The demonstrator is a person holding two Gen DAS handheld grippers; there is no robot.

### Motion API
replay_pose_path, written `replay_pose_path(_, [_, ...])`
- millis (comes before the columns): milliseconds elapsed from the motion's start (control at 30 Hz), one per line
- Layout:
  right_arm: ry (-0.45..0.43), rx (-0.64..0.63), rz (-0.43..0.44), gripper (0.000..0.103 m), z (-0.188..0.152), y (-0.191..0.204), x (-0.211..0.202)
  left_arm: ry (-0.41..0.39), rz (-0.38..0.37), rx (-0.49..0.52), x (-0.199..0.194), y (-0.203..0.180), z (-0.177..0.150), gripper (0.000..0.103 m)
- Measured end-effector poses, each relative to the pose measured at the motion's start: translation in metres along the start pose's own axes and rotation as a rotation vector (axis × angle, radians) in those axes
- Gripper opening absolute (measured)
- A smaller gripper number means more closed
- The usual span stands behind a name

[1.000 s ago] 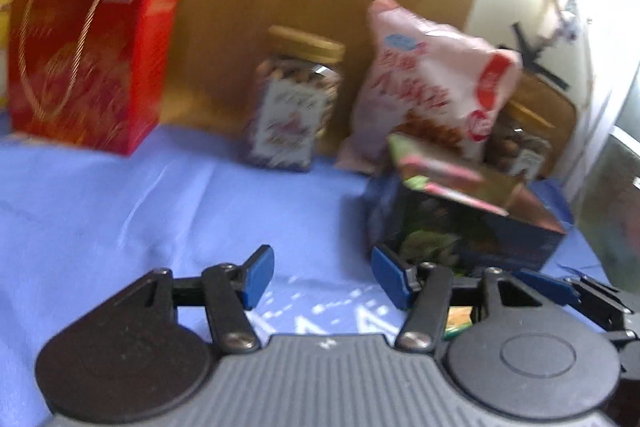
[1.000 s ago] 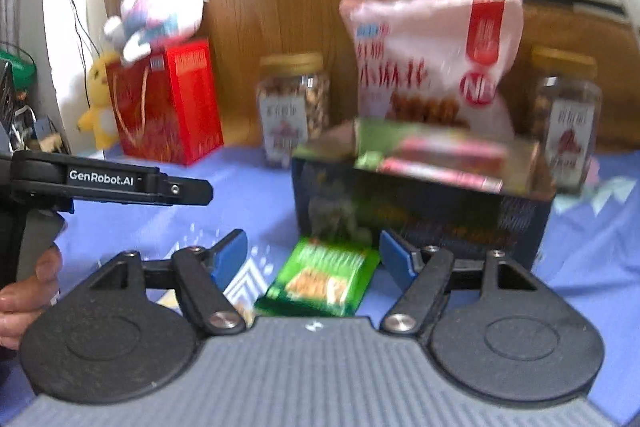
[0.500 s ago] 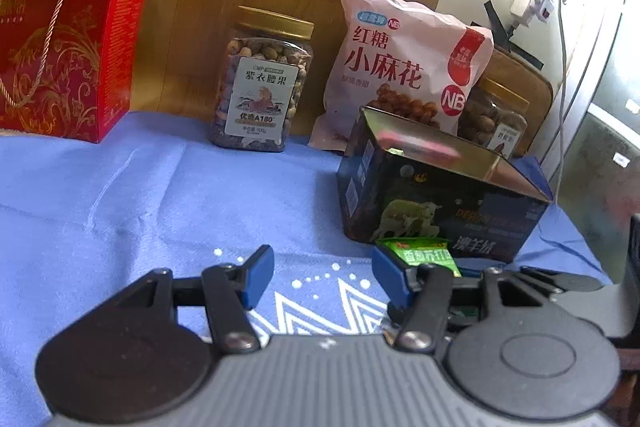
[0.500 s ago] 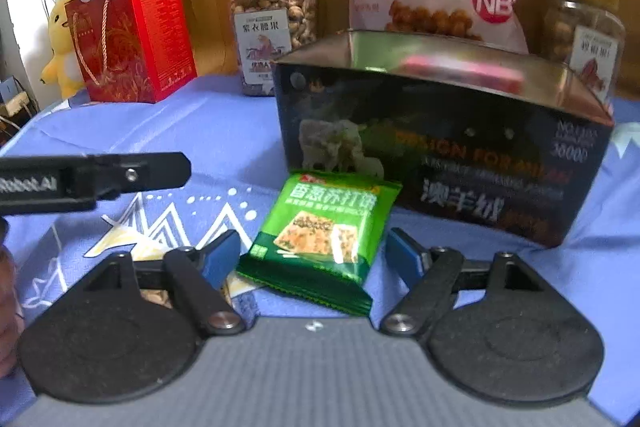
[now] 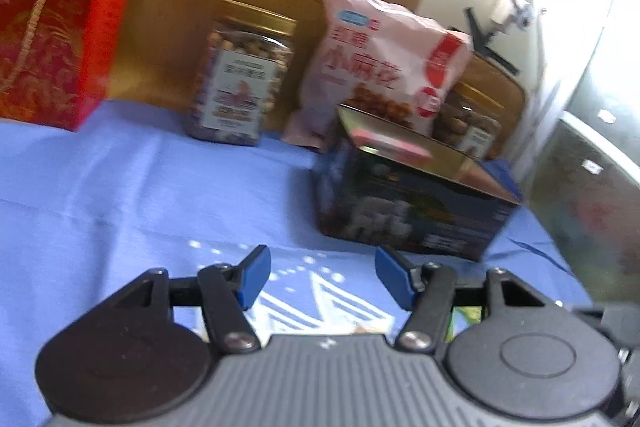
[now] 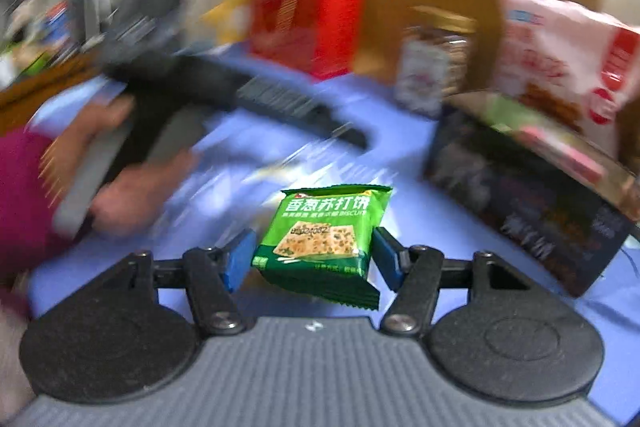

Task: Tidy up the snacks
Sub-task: 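Move the left gripper back to the green soda-cracker bag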

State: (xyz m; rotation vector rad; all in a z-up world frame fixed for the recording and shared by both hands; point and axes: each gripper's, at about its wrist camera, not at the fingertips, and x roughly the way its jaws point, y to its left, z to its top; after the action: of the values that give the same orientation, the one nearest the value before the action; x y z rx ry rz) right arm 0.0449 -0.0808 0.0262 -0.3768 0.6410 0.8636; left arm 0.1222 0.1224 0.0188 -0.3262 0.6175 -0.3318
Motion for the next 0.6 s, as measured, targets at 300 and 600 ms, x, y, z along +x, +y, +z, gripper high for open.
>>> replay_pose_path(300, [-0.025, -0.008, -0.124, 0.08, -0.048, 0.016, -0.025, 0.053, -0.049, 0.067, 0.002, -0.02, -0.012, 0.059])
replay_pose_path(600, [-0.055, 0.16, -0.114, 0.083, -0.07, 0.017, -0.041, 0.057, -0.1, 0.08, -0.022, -0.04, -0.025, 0.07])
